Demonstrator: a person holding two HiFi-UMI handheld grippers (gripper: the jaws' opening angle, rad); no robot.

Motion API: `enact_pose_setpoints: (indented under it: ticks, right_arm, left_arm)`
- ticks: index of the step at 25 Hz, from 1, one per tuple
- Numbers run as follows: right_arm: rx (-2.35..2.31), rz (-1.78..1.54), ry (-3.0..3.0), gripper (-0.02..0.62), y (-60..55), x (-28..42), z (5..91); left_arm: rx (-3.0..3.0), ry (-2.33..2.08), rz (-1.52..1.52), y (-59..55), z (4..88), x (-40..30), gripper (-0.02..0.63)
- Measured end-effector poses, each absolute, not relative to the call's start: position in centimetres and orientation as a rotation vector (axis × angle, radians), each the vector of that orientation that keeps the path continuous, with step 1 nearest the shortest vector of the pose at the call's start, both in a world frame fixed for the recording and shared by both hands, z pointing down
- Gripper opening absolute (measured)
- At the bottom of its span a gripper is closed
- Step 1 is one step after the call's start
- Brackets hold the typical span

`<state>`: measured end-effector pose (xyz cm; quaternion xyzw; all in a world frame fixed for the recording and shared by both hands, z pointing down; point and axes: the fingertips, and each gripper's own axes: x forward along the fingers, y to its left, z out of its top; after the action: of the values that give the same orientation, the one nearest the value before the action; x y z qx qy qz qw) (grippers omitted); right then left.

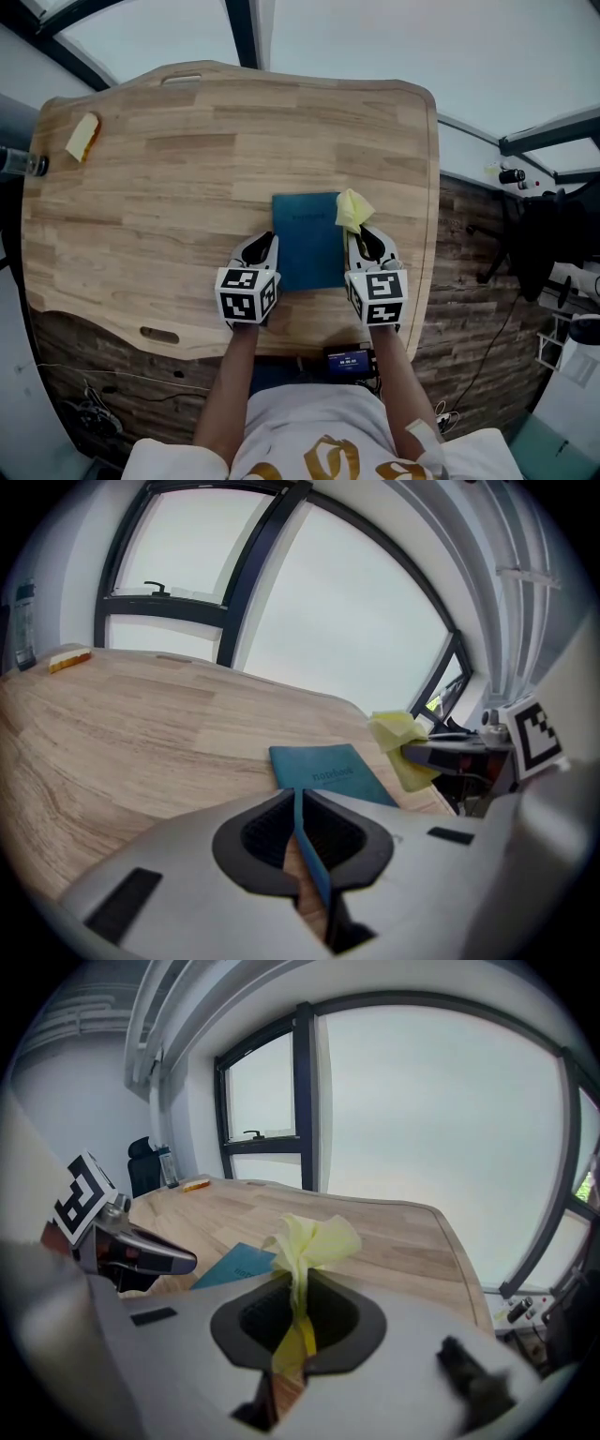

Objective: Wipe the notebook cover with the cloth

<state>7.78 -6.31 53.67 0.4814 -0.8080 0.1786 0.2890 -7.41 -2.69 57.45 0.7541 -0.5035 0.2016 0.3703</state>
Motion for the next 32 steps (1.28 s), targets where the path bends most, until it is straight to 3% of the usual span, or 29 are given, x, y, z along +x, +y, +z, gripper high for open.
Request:
enact_pose_setpoints:
  ticks: [7, 9, 11, 32]
  right_arm:
    - [1.285, 0.455, -2.122, 0.037, -7.3, 7.1, 54.9]
    - [1.279, 0.444, -2.115, 0.037, -7.5, 6.9, 55.2]
    - [1.270, 0.424, -2.100, 0.037, -7.7, 6.9, 55.5]
    - [1.180, 0.399, -2.007, 0.037, -8.9, 5.8, 58.7]
  left_arm:
    - [1.964, -1.229, 0.621, -2.1, 59.0, -6.8, 0.026]
    - [1.945, -1.208, 0.594, -2.1, 59.3, -6.7, 0.090]
    - [1.928, -1.196, 0.573, -2.1, 59.5, -6.8, 0.110]
    - [1.873, -1.076, 0.607, -2.7, 60.3, -6.5, 0.091]
